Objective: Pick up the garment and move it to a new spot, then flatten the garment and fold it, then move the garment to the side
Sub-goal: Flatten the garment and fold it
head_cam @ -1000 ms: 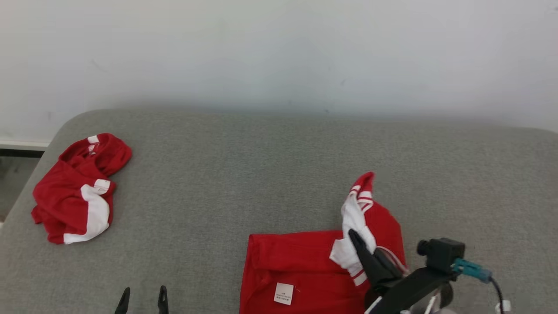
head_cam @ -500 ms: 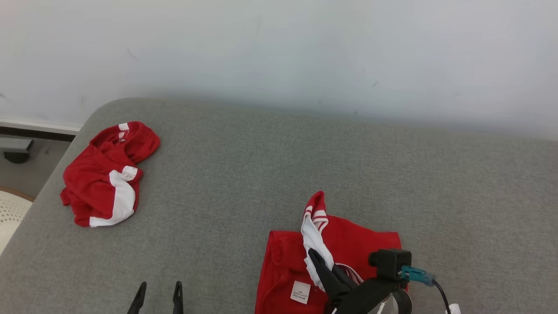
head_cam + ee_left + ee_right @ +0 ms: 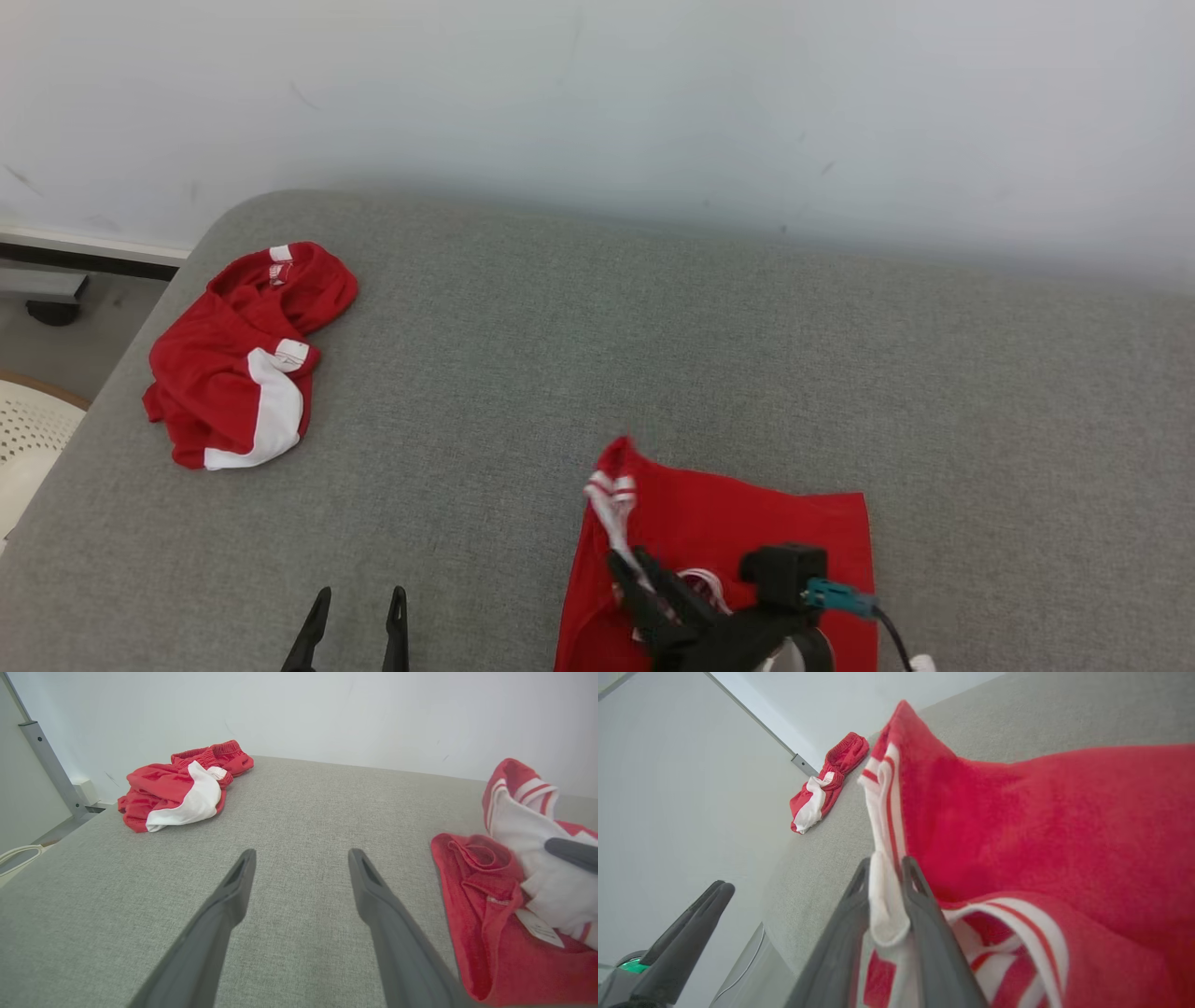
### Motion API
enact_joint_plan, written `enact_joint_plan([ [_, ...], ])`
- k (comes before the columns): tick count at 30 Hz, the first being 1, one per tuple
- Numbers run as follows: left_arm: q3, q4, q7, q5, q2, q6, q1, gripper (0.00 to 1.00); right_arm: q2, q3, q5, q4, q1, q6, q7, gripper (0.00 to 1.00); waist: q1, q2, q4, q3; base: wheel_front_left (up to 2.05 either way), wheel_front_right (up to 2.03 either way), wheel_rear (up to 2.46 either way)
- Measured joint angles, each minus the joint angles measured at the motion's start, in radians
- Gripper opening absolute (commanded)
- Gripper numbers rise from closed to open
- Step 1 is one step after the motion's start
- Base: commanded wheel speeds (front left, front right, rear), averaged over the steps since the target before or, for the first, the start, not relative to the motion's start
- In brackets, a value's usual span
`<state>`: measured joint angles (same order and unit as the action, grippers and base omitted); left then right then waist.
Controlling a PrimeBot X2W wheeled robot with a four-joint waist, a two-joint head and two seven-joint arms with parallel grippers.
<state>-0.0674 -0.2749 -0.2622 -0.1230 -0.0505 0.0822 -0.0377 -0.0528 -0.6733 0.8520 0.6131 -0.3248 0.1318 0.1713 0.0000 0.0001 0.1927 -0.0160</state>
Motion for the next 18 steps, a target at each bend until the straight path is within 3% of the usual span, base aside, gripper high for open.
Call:
enact_joint_plan([
  [4,0.006,-0.003,0.000,-0.001,0.000,-0.002,0.001,1.00,-0.004,-0.071,0.000,-0.040,-0.045,0.000,0.052,1.00,0.0000,-0.0001,-0.006,-0.001,0.00,0.00,0.00],
  [8,0.016,-0.002,0.000,-0.001,0.000,-0.002,0.000,1.00,-0.068,-0.041,-0.010,-0.094,-0.064,0.000,0.086,1.00,0.0001,0.0000,-0.017,0.001,0.00,0.00,0.00],
  [18,0.042,0.016,0.000,0.000,0.000,-0.003,-0.008,1.00,-0.173,0.273,-0.123,-0.277,0.041,0.000,0.093,1.00,0.0000,-0.0001,-0.052,-0.002,0.00,0.00,0.00],
])
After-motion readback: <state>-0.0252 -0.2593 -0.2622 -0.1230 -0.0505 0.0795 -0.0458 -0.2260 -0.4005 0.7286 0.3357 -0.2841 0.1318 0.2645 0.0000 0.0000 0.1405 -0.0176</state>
